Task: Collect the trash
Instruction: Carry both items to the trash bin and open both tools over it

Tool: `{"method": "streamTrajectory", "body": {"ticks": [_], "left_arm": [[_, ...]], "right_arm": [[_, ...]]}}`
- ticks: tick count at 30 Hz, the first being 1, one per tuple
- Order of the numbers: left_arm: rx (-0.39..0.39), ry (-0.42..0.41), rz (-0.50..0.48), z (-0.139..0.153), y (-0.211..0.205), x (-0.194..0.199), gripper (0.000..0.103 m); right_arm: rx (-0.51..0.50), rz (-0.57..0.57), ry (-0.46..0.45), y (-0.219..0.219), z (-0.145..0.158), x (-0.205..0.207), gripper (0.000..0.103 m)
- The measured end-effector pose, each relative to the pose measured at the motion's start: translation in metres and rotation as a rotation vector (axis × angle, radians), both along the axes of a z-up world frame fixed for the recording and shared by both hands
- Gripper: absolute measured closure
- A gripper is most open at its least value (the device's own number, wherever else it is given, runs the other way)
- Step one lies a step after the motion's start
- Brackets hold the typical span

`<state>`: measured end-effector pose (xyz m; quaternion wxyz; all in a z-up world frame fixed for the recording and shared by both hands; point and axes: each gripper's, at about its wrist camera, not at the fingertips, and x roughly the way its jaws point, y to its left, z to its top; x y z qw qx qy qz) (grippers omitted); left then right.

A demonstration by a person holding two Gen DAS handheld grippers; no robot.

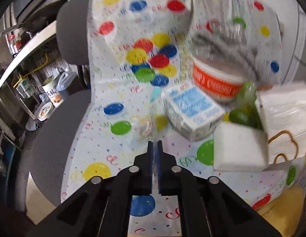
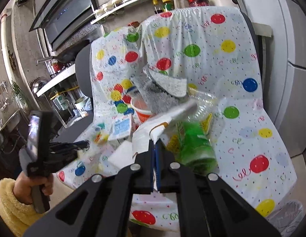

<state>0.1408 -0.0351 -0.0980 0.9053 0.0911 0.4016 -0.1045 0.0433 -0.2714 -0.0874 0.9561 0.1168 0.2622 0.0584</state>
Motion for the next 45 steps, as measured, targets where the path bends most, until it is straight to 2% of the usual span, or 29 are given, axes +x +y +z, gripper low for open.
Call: {"method": "streamTrajectory", "body": {"ticks": [4, 7, 11, 14, 19, 23, 27, 32, 37, 40, 45], "left_arm": [[-0.135, -0.086, -0.015, 0.056, 0.020, -0.019, 0.102], [-0.220, -0.120, -0.068, 0.092, 0.021, -0.039, 0.102], [-0.258, -0.158, -0.177, 0.120, -0.009, -0.073, 0.102], [-0.285, -0.154, -0.302, 0.122, -0.050, -0.098, 0.102], [-0.310, -0.109, -0.536, 0.098, -0.138, -0.139, 0.102], [-0.316, -0.026, -0.730, 0.063, -0.214, -0.167, 0.102], [-0.301, 0.076, -0.860, 0.025, -0.281, -0.184, 0.102], [-0.226, 0.157, -0.967, -0.024, -0.342, -0.212, 0.102], [-0.150, 0.227, -1.016, -0.065, -0.388, -0.230, 0.101], [-0.146, 0.237, -1.041, -0.075, -0.408, -0.234, 0.101], [-0.166, 0.226, -1.062, -0.078, -0.426, -0.238, 0.096]], "right_arm": [[0.040, 0.018, -0.078, -0.006, 0.022, -0.003, 0.102], [0.034, 0.002, -0.150, -0.010, 0.045, -0.021, 0.102], [0.000, -0.065, -0.204, -0.028, 0.066, -0.062, 0.102], [-0.020, -0.138, -0.192, -0.051, 0.067, -0.094, 0.102], [-0.073, -0.318, -0.122, -0.101, 0.045, -0.160, 0.102], [-0.086, -0.465, -0.044, -0.139, 0.018, -0.206, 0.102], [-0.084, -0.608, 0.047, -0.172, -0.018, -0.247, 0.102], [-0.032, -0.763, 0.164, -0.208, -0.074, -0.287, 0.101], [0.066, -0.839, 0.247, -0.238, -0.127, -0.307, 0.101], [0.083, -0.862, 0.286, -0.249, -0.148, -0.308, 0.101], [0.076, -0.880, 0.294, -0.261, -0.157, -0.308, 0.101]]}}
